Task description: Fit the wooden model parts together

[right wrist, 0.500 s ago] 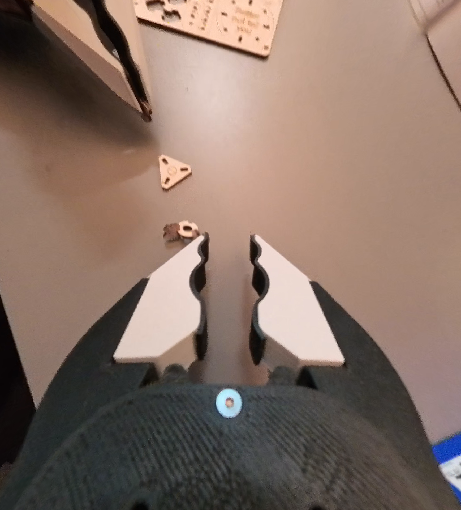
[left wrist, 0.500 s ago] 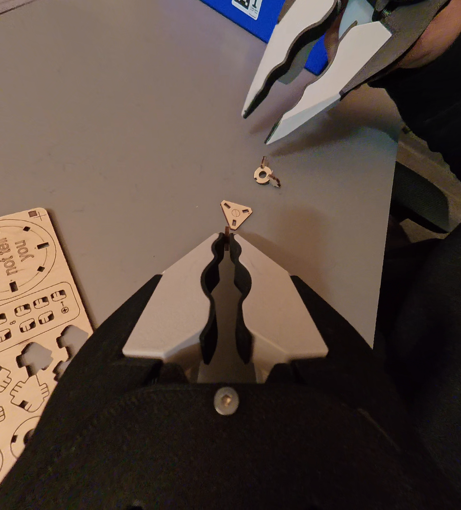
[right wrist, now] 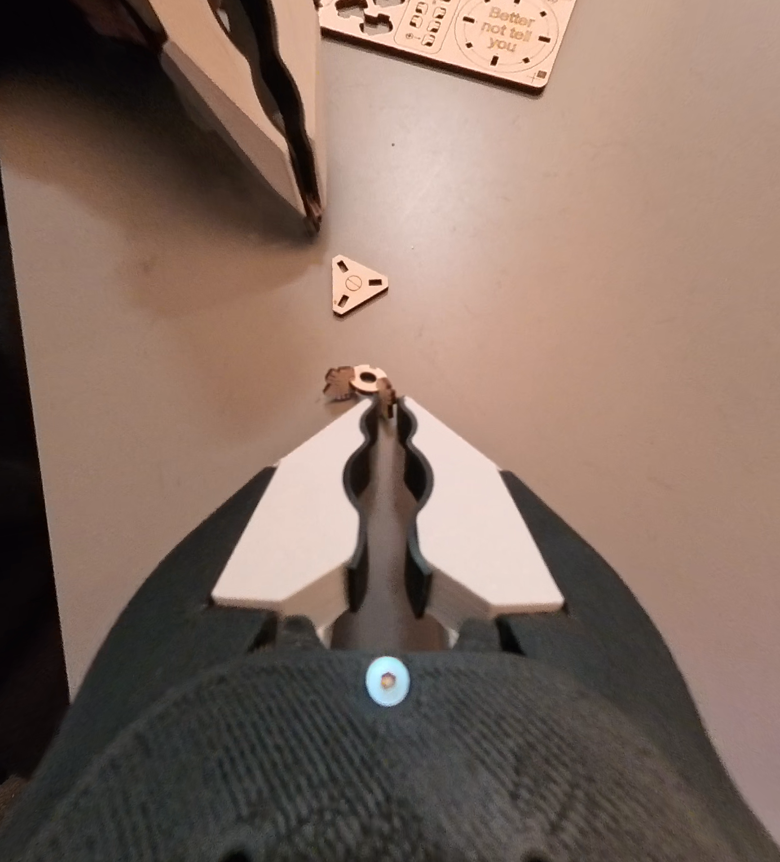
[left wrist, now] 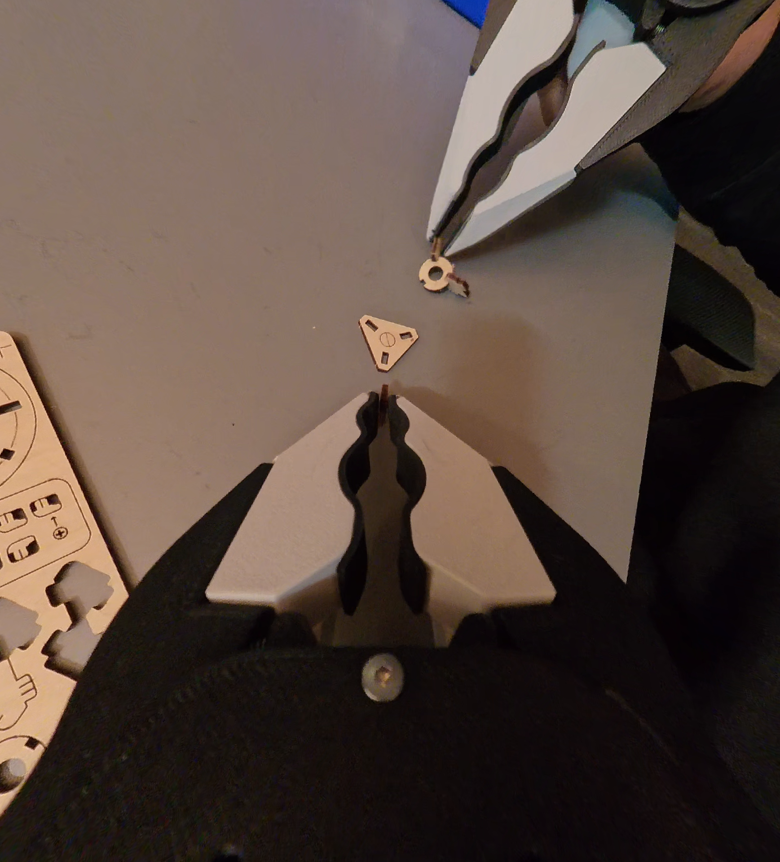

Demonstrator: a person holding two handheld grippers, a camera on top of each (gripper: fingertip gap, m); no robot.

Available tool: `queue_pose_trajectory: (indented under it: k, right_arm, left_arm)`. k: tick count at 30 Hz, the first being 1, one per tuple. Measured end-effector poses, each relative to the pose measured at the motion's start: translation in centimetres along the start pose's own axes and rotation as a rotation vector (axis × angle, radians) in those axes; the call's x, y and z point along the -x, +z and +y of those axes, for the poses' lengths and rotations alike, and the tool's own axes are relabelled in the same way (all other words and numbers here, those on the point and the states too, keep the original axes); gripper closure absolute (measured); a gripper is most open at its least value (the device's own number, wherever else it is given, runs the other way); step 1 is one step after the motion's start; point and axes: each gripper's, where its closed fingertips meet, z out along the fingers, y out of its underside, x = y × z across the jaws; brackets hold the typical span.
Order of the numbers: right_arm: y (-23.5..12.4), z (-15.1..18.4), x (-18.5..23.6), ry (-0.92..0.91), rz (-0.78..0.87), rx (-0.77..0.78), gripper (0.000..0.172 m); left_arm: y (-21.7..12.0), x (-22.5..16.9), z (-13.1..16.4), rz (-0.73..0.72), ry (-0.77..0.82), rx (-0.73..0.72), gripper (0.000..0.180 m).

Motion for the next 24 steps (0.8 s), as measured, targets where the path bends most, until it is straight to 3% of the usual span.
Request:
queue_pose_trajectory:
  k: [8, 15, 24]
  right_arm:
    - [-0.5, -1.1, 0.7, -0.004, -0.018, -0.099, 0.171]
    - [-1.0, -3.5, 1.3, -0.054, -0.017, -0.242, 0.171]
    - [-1.4, -6.6, 4.1, -0.079, -0.144, -0.411, 0.172]
  left_arm:
    - [-0.4, 0.0, -0.5, -0.004, -0.005, -0.039, 0.156]
    - [-0.9, -1.9, -2.3, 0.056, -0.006, -0.143, 0.152]
    - [-0.5, -4.6, -3.3, 0.176, -0.01, -0.207, 0.136]
